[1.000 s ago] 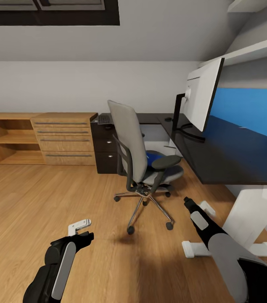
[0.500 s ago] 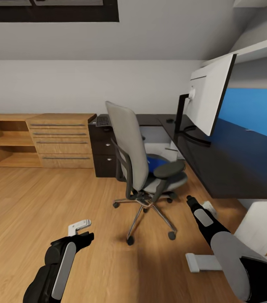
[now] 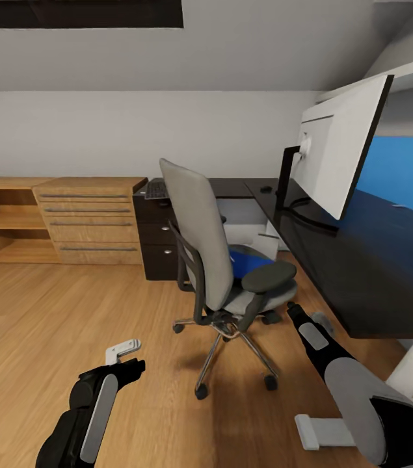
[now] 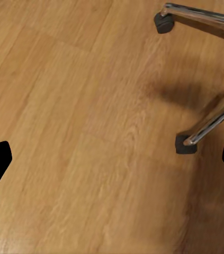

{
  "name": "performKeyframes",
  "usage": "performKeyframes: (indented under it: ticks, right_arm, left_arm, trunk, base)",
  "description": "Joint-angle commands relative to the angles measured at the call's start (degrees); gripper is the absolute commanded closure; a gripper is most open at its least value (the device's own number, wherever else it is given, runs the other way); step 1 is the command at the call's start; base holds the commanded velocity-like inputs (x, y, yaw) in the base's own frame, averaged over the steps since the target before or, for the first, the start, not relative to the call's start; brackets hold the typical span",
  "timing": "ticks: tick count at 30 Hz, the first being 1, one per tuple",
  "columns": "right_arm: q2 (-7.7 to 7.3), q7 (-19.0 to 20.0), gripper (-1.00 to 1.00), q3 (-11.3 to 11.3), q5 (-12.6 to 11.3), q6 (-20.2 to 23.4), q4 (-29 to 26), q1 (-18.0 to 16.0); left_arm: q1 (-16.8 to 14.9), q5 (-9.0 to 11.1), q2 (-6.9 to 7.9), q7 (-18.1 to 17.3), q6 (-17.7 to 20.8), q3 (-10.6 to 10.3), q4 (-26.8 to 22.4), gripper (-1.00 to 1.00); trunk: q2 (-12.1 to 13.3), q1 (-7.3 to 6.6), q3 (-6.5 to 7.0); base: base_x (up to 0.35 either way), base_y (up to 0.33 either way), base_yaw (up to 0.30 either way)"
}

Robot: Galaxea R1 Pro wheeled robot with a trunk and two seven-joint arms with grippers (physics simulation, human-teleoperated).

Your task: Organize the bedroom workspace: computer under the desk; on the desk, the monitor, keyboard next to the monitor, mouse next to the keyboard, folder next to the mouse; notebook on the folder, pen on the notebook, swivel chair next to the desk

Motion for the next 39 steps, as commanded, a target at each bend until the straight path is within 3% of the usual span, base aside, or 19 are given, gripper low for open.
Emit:
performKeyframes:
  ticks: [1,3,5,11,12,15,24,39]
  right_arm:
    - [0.3,0.24,-1.0,0.18,-0.56,-0.22,0.02,-0.02]
    - [0.92,0.36,-1.0,0.19,-0.1,-0.22,0.04,-0.02]
    - [2.35,0.37,-1.0,0.15,2.37,-0.22,0.24,-0.02]
    - [4.79,0.4,-1.0,0.1,3.29,-0.22,0.53,-0.02]
    - [5.31,0.37,-1.0,0.1,4.35,-0.22,0.56,-0.02]
    - [5.59,0.36,-1.0,0.1,5.49,-0.22,0.61,-0.02]
    - [6.62,0.36,-1.0,0.1,5.89,-0.22,0.66,0.04]
    - [6.76,0.36,-1.0,0.1,6.07,-0.22,0.66,0.06]
  left_arm:
    - [-0.04,0.61,-0.04,0.51,0.16,0.07,0.0,-1.0]
    - [-0.04,0.61,-0.04,0.52,0.14,0.07,0.13,-1.0]
    - [-0.04,0.62,-0.04,0.54,0.11,0.07,0.37,-1.0]
    - [-0.04,0.61,-0.04,0.53,0.09,0.07,0.41,-1.0]
    - [-0.04,0.61,-0.04,0.53,0.09,0.07,0.41,-1.0]
    - [-0.04,0.61,-0.04,0.53,0.09,0.07,0.41,-1.0]
    - [-0.04,0.61,-0.04,0.53,0.08,0.07,0.41,-1.0]
    - [-0.04,0.61,-0.04,0.53,0.09,0.07,0.49,-1.0]
  trunk:
    - [-0.02,0.0,-0.03]
    - [-0.02,0.0,0.04]
    - [-0.02,0.0,0.12]
    - [-0.02,0.0,0.37]
    - [-0.02,0.0,0.41]
    - [-0.02,0.0,0.53]
    - [-0.02,0.0,0.88]
    - [-0.02,0.0,1.45]
  base:
    - [0.025,0.0,0.166]
    - [0.01,0.0,0.207]
    - [0.003,0.0,0.229]
    - [0.0,0.0,0.236]
    - [0.0,0.0,0.246]
    - [0.0,0.0,0.249]
    - [0.0,0.0,0.251]
    - [0.0,0.0,0.251]
